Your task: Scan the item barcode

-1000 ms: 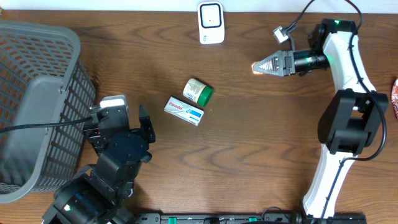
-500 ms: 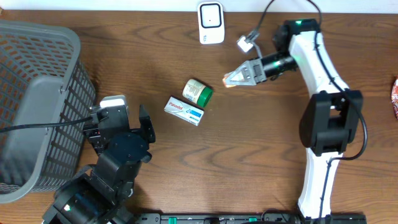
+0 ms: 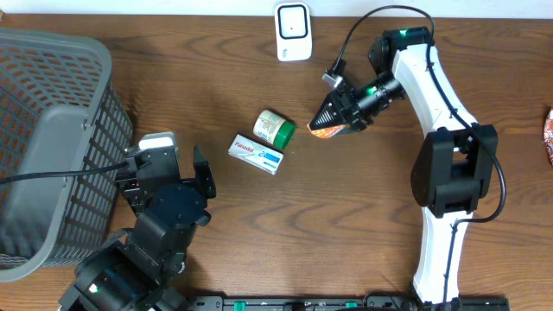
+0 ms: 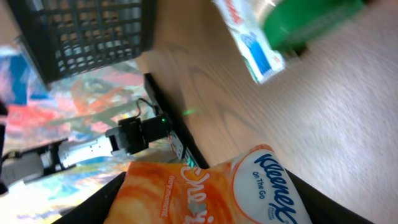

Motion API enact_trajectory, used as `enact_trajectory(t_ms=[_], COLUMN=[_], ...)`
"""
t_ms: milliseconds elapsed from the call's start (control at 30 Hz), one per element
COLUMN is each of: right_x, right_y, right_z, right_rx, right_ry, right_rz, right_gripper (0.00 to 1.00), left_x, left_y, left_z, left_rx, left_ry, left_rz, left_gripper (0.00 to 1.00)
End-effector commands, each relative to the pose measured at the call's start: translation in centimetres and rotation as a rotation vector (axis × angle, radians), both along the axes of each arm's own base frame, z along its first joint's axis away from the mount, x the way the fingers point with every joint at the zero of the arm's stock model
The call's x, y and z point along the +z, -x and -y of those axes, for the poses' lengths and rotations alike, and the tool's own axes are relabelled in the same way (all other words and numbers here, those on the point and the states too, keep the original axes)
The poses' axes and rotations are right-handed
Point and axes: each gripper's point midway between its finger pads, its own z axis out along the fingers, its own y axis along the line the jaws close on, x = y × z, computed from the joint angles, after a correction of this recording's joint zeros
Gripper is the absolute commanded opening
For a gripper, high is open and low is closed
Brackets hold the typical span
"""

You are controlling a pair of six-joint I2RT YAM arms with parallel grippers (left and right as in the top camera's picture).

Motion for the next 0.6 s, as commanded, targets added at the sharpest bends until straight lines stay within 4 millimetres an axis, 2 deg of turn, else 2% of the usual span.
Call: enact_trajectory(t_ms=[0,167,200,300,567], right_x=[-1.9,-4.3,-5.2,-6.3,-7.5], right_y=[1.1,4.0,5.3,7.5,10.1], right_z=[1.2,1.7,1.9,2.1,2.7], right_rx=[-0.079,-0.114,-0.117,-0.112,-0.096], right_ry=[0.171,0.234,0.252,0.271,0.307], right_rz=[-0.179,-0.389,-0.460,-0.563,-0.665], right_gripper=[0.65,0.64,0.63,0.61,0.65], left_x=[0.3,0.3,0.3,0.3,0.3], left_y=[0.0,0.0,0.0,0.0,0.0], left_z=[-0.3,-0.3,-0.3,-0.3,-0.3], left_rx=[0.014,0.013,0.014,0.013,0.014], left_ry=[-0.013,-0.013,-0.013,-0.013,-0.013], left_rz=[0.011,0.010,0.011,0.010,0.011], left_gripper=[0.86,0.86,0.86,0.86,0.86])
